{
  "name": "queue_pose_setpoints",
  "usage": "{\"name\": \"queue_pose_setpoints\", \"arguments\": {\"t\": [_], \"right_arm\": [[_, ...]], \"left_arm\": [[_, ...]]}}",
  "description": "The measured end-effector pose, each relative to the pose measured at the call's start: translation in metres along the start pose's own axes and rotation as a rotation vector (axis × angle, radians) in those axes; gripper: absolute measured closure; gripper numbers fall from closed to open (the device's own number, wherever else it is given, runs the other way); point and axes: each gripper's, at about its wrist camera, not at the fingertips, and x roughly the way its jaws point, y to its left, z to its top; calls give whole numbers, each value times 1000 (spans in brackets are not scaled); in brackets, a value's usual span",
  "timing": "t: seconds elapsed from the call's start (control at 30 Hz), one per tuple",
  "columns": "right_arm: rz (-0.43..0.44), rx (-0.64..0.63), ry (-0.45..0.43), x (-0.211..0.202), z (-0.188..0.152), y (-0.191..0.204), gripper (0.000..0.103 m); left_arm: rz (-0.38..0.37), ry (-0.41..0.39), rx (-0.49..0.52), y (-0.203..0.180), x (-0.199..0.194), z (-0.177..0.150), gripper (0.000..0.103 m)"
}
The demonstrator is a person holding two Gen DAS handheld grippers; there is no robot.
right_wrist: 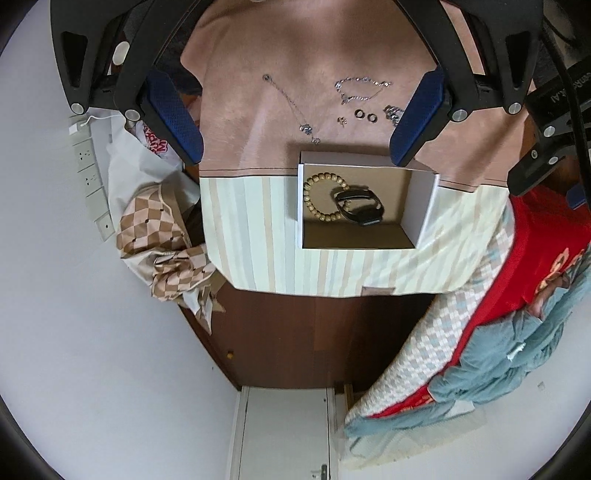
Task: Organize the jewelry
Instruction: 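Lift both open tools out of the box and back over the table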
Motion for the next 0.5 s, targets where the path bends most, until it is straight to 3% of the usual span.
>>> {"name": "queue_pose_setpoints", "arguments": {"t": [0.3, 0.5], "right_arm": [[47, 30, -67, -43, -26, -1, 1], [72, 119, -43, -27, -56, -26, 1]], "left_arm": [[16, -34, -18, 10, -29, -25, 2], [78, -10, -15, 12, -7, -52, 2]]}}
